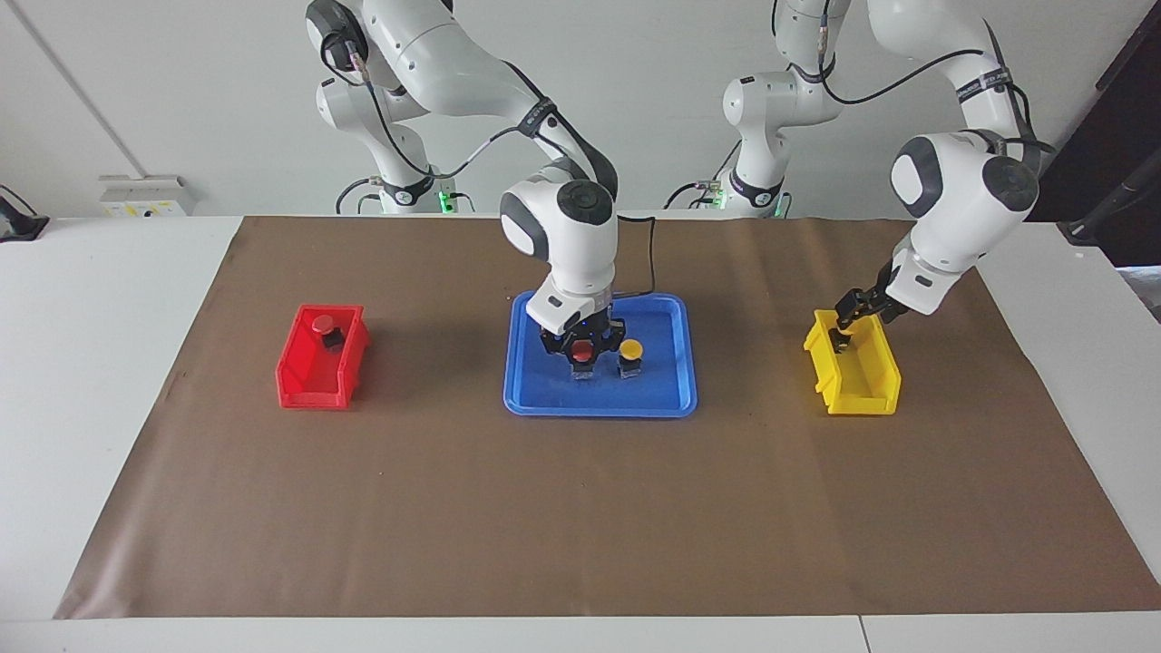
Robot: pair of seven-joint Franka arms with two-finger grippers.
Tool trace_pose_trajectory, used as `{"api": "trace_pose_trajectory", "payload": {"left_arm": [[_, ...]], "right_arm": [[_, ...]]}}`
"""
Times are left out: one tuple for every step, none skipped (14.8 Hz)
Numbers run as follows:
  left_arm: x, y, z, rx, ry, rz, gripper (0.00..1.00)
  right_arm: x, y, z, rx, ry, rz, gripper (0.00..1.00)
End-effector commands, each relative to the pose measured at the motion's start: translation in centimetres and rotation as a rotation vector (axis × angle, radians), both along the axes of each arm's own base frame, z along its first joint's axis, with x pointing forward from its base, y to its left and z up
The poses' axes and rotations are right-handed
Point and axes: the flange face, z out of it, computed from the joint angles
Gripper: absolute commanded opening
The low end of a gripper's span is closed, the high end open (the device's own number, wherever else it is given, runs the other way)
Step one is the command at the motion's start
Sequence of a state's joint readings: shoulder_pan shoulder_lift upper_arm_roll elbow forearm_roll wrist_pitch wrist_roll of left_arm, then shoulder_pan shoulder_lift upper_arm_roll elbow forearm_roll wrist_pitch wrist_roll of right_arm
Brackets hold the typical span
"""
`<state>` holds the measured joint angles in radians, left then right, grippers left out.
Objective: Sort red and yellow buttons by color
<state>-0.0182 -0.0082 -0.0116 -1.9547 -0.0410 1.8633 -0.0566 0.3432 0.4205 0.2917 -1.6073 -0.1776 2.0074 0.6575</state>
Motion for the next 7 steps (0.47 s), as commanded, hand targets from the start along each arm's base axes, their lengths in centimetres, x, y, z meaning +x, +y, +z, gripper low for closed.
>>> {"api": "trace_pose_trajectory", "payload": {"left_arm": [[2.0,-2.1,7.9,0.031,-0.040,-0.058,1.00],[2.2,-3.8,10.1,0.027,-0.056,-0.079,1.00],[2.2,-6.6,9.9,0.020,-0.063,-0.100,1.00],[1.5,-9.6,9.0,0.022,-0.065,-0.092,1.00],[0.3,-11.9,7.3,0.024,-0.071,-0.042,1.00],[-1.3,-16.2,5.2,0.018,-0.093,-0.022,1.00],[-2.6,-20.6,3.4,0.011,-0.107,0.016,1.00]], "right_arm": [[2.5,-7.9,6.9,-0.019,0.027,0.083,0.08],[2.4,-11.9,8.0,0.000,0.061,0.116,0.08],[2.2,-16.7,9.1,0.004,0.085,0.148,0.08],[2.0,-21.6,9.1,0.000,0.109,0.193,0.08],[2.1,-26.1,9.1,0.015,0.122,0.226,0.08],[2.5,-29.8,9.0,0.024,0.130,0.241,0.08],[2.5,-32.3,8.4,0.028,0.134,0.248,0.08]]}}
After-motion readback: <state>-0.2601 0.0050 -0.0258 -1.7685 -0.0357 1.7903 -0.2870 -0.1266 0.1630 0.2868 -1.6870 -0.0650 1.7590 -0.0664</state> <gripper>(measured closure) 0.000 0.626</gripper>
